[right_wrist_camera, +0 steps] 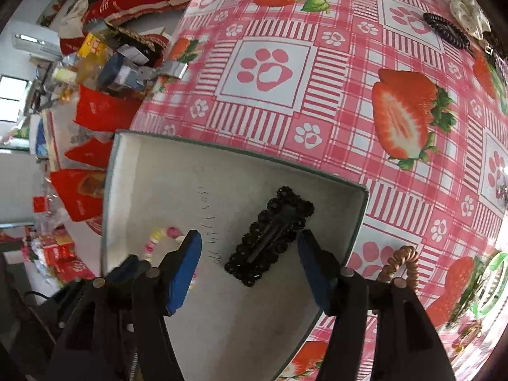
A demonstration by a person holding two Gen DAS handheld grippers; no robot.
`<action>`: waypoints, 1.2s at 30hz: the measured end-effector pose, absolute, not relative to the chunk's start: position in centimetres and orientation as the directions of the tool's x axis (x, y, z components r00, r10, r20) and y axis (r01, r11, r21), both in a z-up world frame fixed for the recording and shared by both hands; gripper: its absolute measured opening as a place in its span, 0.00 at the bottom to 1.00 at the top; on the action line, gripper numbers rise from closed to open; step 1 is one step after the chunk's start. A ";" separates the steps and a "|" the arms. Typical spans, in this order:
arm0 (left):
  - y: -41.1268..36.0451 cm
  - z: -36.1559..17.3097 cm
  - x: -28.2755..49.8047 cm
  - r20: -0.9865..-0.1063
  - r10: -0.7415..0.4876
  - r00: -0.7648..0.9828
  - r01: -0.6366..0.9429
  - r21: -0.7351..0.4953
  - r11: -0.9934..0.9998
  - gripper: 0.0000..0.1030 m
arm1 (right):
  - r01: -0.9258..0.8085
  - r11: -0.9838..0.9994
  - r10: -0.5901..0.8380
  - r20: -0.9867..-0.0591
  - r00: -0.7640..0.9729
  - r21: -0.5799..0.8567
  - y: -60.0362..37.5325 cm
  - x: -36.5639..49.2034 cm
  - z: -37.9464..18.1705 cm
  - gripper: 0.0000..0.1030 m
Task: Organize jewelry
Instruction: 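Carry both items into the white tray while both tools open to release them, then move both tools back over the table toward the remaining jewelry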
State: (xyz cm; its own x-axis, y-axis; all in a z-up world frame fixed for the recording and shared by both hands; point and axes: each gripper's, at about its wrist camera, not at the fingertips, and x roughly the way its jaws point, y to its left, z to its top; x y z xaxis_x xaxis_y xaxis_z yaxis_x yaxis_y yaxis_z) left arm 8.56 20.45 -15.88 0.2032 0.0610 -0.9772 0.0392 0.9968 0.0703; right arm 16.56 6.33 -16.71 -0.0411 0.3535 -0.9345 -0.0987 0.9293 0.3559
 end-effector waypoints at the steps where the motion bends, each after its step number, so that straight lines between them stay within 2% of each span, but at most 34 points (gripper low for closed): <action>1: 20.4 -15.8 8.6 -0.978 0.056 0.201 0.040 0.065 0.997 0.15 | -0.092 0.925 0.368 -0.929 -0.034 0.369 6.1 16.6 -16.3 0.65; 7: 20.1 -15.3 8.6 -0.979 0.023 0.204 0.028 0.029 0.999 0.15 | -0.071 0.902 0.430 -0.902 0.037 0.427 4.4 16.5 -13.1 0.65; 8: 20.1 -15.2 8.6 -0.979 0.019 0.205 0.026 0.024 0.999 0.24 | -0.067 0.900 0.434 -0.900 0.045 0.430 4.1 16.5 -12.7 0.65; 9: 20.1 -15.1 8.6 -0.978 0.016 0.206 0.025 0.021 0.999 0.45 | -0.059 0.899 0.437 -0.898 0.055 0.434 3.7 16.2 -12.2 0.65; 10: 20.0 -14.9 8.6 -0.979 0.022 0.204 0.022 0.027 0.999 1.00 | -0.048 0.899 0.437 -0.897 0.065 0.435 3.1 16.0 -11.8 0.65; 17: 19.3 -13.6 8.2 -0.973 0.047 0.228 0.042 0.059 0.997 1.00 | -0.012 0.916 0.400 -0.910 0.105 0.401 -0.2 13.4 -9.9 0.66; 19: 18.9 -13.0 8.1 -0.972 0.050 0.231 0.059 0.065 0.996 1.00 | 0.005 0.922 0.384 -0.917 0.108 0.387 -1.1 12.3 -9.7 0.69; 21: 18.5 -12.3 7.8 -0.973 0.045 0.227 0.078 0.064 0.995 1.00 | 0.025 0.927 0.370 -0.922 0.110 0.375 -2.1 11.4 -9.6 0.77; 34: 13.6 -9.5 5.0 -0.982 -0.020 0.190 0.241 0.027 0.970 1.00 | 0.162 0.934 0.301 -0.946 0.119 0.317 -8.8 3.4 -8.7 0.81; 35: 13.1 -9.3 4.8 -0.981 -0.022 0.193 0.256 0.029 0.966 1.00 | 0.178 0.932 0.296 -0.947 0.126 0.316 -9.4 2.9 -8.5 0.82; 36: 12.6 -9.1 4.5 -0.979 -0.021 0.201 0.275 0.035 0.961 1.00 | 0.192 0.930 0.292 -0.947 0.132 0.314 -9.9 2.4 -8.3 0.88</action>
